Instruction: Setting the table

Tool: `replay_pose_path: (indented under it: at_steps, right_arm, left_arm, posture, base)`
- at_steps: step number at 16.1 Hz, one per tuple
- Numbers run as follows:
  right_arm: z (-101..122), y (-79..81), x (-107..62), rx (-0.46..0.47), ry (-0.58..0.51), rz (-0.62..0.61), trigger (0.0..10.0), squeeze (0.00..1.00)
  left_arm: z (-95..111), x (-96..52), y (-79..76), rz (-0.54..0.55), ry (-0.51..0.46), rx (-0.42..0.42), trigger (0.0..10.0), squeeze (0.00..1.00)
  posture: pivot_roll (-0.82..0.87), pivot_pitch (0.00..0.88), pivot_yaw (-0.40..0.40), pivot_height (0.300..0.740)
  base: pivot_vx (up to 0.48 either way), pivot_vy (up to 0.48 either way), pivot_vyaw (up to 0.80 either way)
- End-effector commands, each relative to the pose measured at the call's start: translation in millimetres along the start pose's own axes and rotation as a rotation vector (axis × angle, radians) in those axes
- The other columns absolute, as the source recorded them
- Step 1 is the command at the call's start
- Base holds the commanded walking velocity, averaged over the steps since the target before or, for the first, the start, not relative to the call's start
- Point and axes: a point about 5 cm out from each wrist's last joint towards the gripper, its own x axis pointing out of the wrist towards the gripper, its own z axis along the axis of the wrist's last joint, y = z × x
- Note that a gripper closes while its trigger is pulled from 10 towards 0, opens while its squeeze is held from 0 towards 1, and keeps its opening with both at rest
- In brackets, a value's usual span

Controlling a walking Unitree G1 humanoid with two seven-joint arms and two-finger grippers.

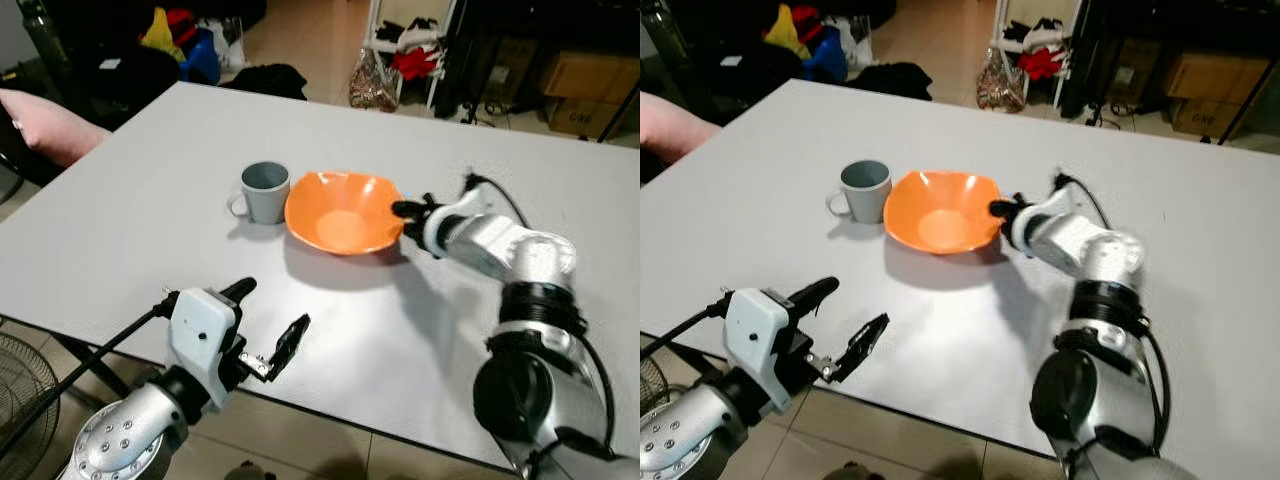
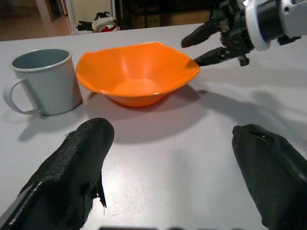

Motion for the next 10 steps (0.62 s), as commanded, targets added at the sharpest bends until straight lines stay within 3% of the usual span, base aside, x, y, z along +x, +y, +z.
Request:
replay_pose_path:
  at_steps: [1,3,5,6,7,9,10]
  right_arm:
    - [3.9,2.9,-15.1,0.001,-0.004,0.049,10.0,0.0]
    - [4.0,2.9,-35.8,-0.045,-0.022,0.09,10.0,0.0]
    - [5.6,0.4,-58.8,-0.169,-0.114,0.085,10.0,0.0]
    - [7.2,0.1,-71.8,-0.357,-0.212,0.08,10.0,0.0]
    - [2.5,0.0,-82.2,-0.638,-0.298,0.056,10.0,0.0]
    - [-10.1,-2.6,-89.0,-0.787,-0.384,0.059,10.0,0.0]
    - [-23.4,-5.1,-93.2,-0.904,-0.385,0.043,10.0,0.0]
  left_arm:
    - [2.1,-3.0,1.2,0.012,-0.01,-0.008,10.0,0.0]
    - [1.4,-4.9,1.8,0.036,-0.009,-0.056,10.0,0.0]
    - [1.5,-7.3,4.5,0.076,-0.011,-0.071,10.0,0.0]
    - [0.9,-8.3,7.0,0.116,-0.01,-0.072,10.0,0.0]
    - [-2.1,-8.6,11.0,0.178,0.006,-0.073,10.0,0.0]
    - [-3.6,-8.3,16.4,0.245,0.012,-0.03,10.0,0.0]
    - [-2.6,-7.3,21.4,0.306,0.0,0.023,10.0,0.0]
  posture:
    - [0.01,0.0,0.012,0.74]
    - [0.0,0.0,0.009,0.74]
    - [0.0,0.0,0.015,0.74]
    - [-0.01,0.0,0.021,0.74]
    - [-0.01,0.005,0.028,0.74]
    - [-0.02,0.007,0.039,0.74]
    - [-0.02,0.01,0.044,0.74]
  base:
    - [0.0,0.0,0.0]
    - [0.0,0.0,0.0]
    - [0.0,0.0,0.0]
    - [0.0,0.0,0.0]
    - [0.0,0.0,0.0]
    - [0.0,0.0,0.0]
    - [0.0,0.0,0.0]
